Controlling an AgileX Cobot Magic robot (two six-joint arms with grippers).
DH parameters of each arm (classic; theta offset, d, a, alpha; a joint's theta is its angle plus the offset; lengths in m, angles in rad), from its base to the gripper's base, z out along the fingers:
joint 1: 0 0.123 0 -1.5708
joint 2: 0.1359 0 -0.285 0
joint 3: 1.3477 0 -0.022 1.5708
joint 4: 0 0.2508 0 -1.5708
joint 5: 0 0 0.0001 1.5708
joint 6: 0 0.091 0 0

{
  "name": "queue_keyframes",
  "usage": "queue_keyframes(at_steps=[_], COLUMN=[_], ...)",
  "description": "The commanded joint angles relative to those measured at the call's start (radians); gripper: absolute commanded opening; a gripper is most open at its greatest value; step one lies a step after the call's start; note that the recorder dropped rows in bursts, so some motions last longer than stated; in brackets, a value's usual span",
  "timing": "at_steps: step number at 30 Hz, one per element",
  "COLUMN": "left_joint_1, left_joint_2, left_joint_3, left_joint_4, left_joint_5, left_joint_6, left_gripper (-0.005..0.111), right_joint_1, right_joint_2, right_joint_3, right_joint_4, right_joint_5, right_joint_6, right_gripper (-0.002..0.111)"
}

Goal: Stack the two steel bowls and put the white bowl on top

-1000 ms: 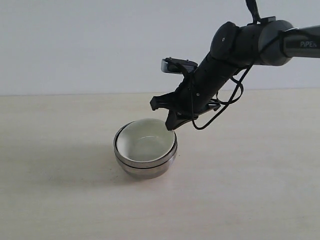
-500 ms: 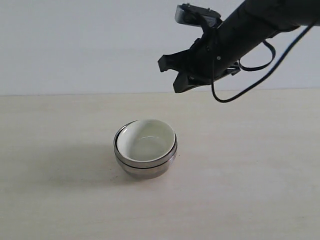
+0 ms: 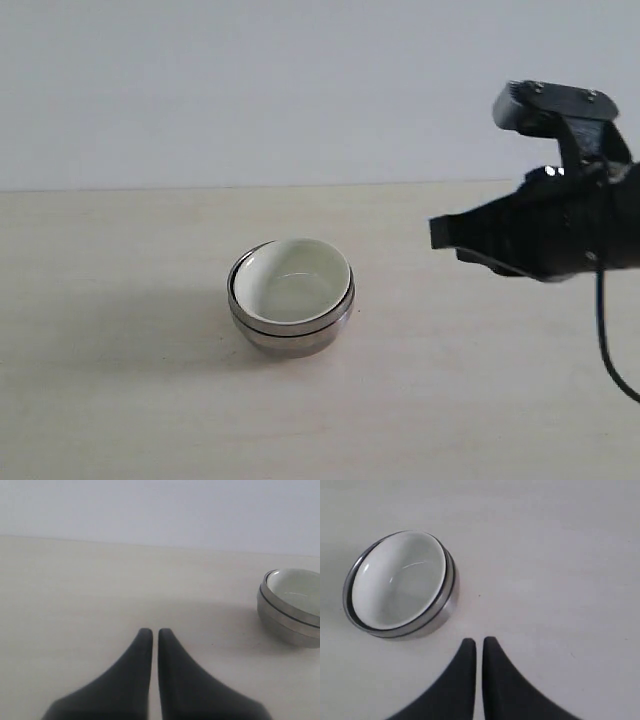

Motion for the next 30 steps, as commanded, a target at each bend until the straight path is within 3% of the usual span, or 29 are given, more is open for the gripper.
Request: queue_keyframes(at_steps=[1,11,25,30], left_joint_1=[0.003,0.003,0.003,0.003], left_joint_2=[-0.003,-0.003,-0.003,-0.003], left_joint_3=[0.004,0.004,0.004,0.004], left_joint_4=[0.002,0.002,0.002,0.002], left_joint_5=[-0.003,-0.003,-0.003,-0.003], left_joint_6=[-0.001,-0.001,-0.001,-0.001], left_gripper=[0.004,0.004,0.004,0.004], right_joint_1=[0.001,0.001,0.001,0.001], right_joint_2=[-0.161,-0.436,-0.515,-0.513], right_joint_3=[0.156,0.361,0.379,0.379], right_joint_4=[0.024,0.063,0.062,0.058], right_joint_5=[-0.088,-0.050,-0.043,-0.059], right_joint_6=[0.009,0.097,0.147,0.062], right_gripper=[0.000,0.000,0.000,0.000])
